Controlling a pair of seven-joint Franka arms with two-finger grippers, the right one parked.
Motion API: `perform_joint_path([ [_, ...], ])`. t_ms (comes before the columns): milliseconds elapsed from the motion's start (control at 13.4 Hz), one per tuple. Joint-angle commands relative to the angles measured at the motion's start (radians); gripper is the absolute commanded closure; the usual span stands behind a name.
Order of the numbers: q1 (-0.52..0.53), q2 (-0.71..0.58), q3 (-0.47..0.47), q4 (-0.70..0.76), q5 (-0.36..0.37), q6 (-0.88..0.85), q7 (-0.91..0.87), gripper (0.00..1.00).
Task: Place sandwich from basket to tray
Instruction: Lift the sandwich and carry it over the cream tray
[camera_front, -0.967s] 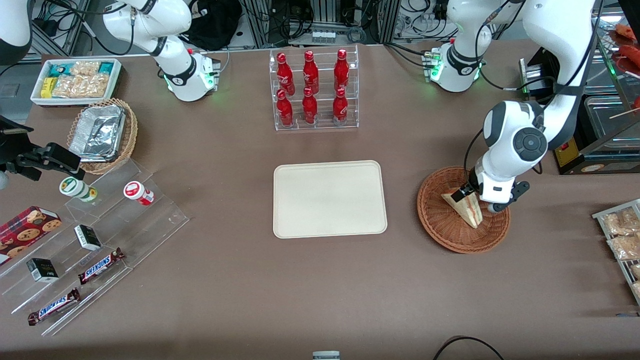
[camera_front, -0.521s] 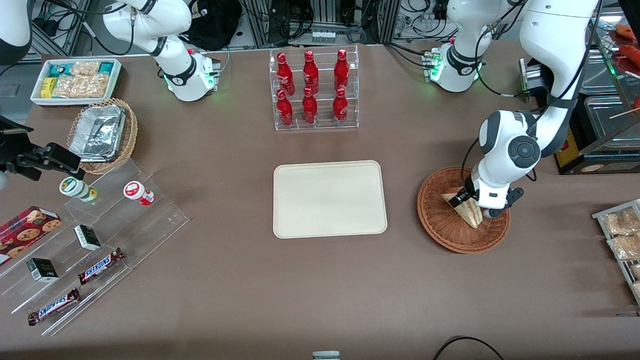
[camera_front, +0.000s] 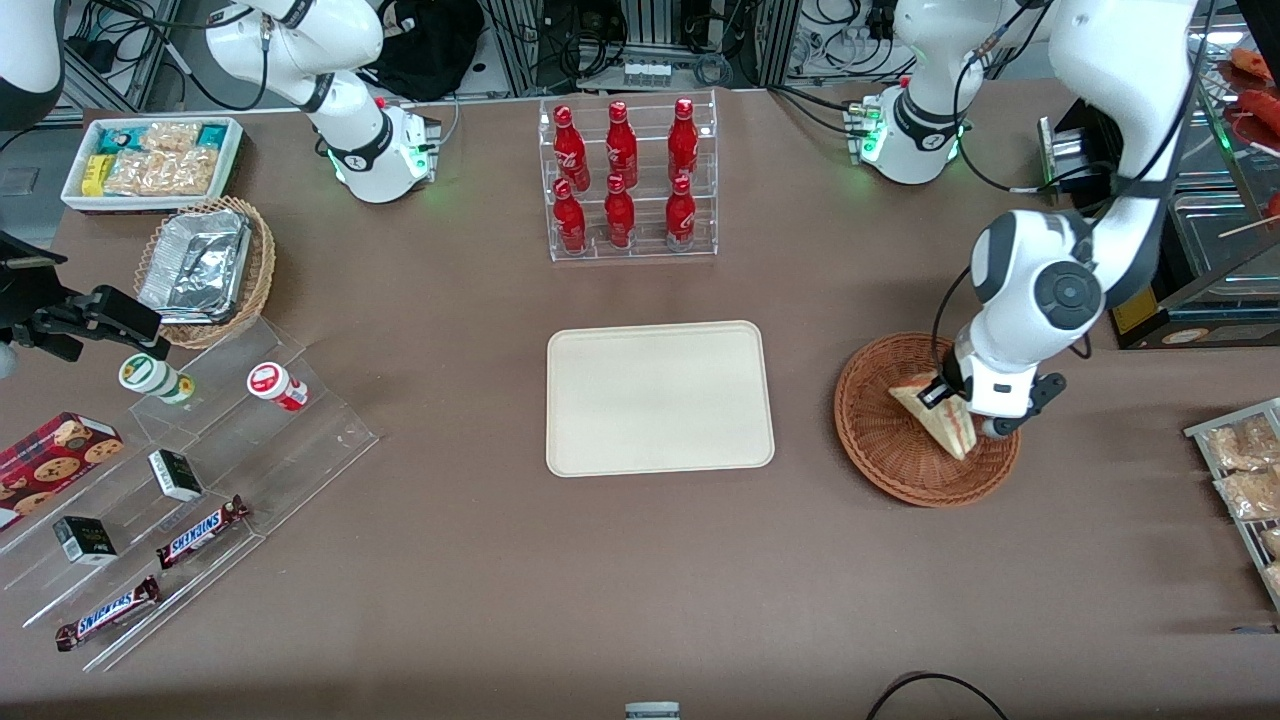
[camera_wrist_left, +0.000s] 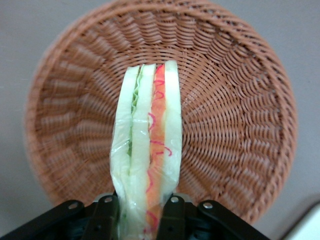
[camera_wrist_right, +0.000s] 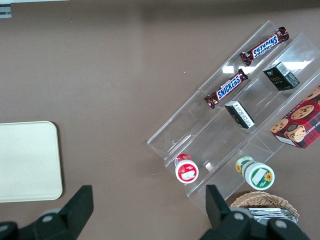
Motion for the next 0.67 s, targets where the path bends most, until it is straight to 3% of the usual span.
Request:
perform_joint_path([
  [0, -0.064, -0.021, -0.017, 0.195, 0.018, -0.246, -0.011, 0.91],
  [298, -0.208, 0.031, -0.018, 0.389, 0.005, -0.378, -0.029, 0.91],
  [595, -0.382, 0.124, -0.018, 0.455, 0.014, -0.368, -0.029, 0.9],
])
